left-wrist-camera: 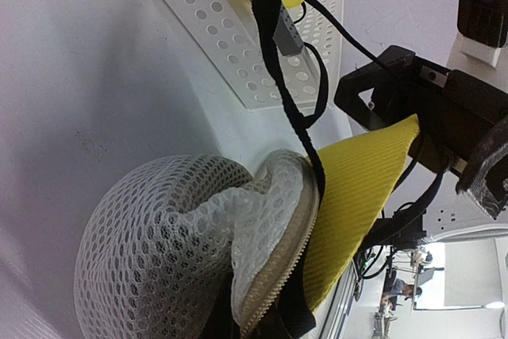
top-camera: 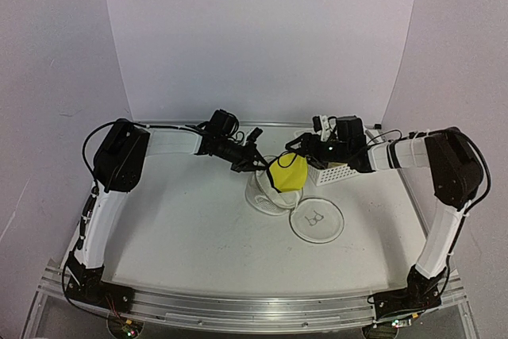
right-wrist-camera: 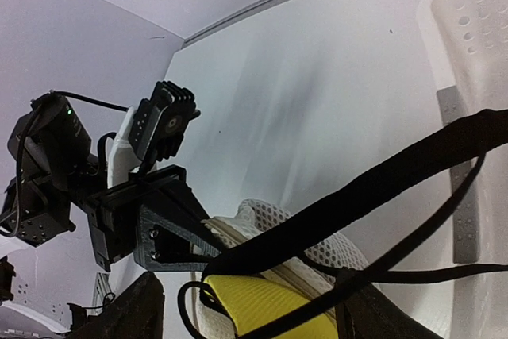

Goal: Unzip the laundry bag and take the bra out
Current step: Pick up the bra from the laundry bag.

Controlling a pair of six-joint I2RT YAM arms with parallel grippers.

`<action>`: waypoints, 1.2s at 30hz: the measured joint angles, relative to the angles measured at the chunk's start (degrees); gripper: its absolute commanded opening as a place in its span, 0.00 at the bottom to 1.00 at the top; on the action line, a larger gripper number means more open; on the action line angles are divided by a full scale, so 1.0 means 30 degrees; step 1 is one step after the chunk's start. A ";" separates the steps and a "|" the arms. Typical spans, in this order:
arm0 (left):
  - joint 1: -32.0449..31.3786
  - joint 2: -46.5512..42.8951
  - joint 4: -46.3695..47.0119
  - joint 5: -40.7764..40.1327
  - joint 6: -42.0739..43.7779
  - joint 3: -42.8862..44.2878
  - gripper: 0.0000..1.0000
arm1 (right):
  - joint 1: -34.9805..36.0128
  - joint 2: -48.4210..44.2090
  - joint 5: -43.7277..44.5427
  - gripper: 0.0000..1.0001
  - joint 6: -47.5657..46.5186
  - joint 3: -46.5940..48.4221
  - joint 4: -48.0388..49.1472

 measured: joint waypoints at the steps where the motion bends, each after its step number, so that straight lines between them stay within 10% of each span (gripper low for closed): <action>1: -0.0007 -0.0007 0.0000 0.0022 0.0000 0.0000 0.00 | 0.0095 0.0073 -0.0036 0.73 0.0131 0.0000 0.0175; 18: 0.0000 0.0000 -0.0007 0.0087 0.0007 0.0000 0.00 | 0.0415 0.0379 -0.0386 0.00 0.0707 -0.0350 0.1180; 36: 0.0000 -0.0007 -0.0007 0.0087 0.0015 0.0000 0.00 | 0.0364 -0.4095 0.2929 0.00 -0.1676 -0.1020 -0.0692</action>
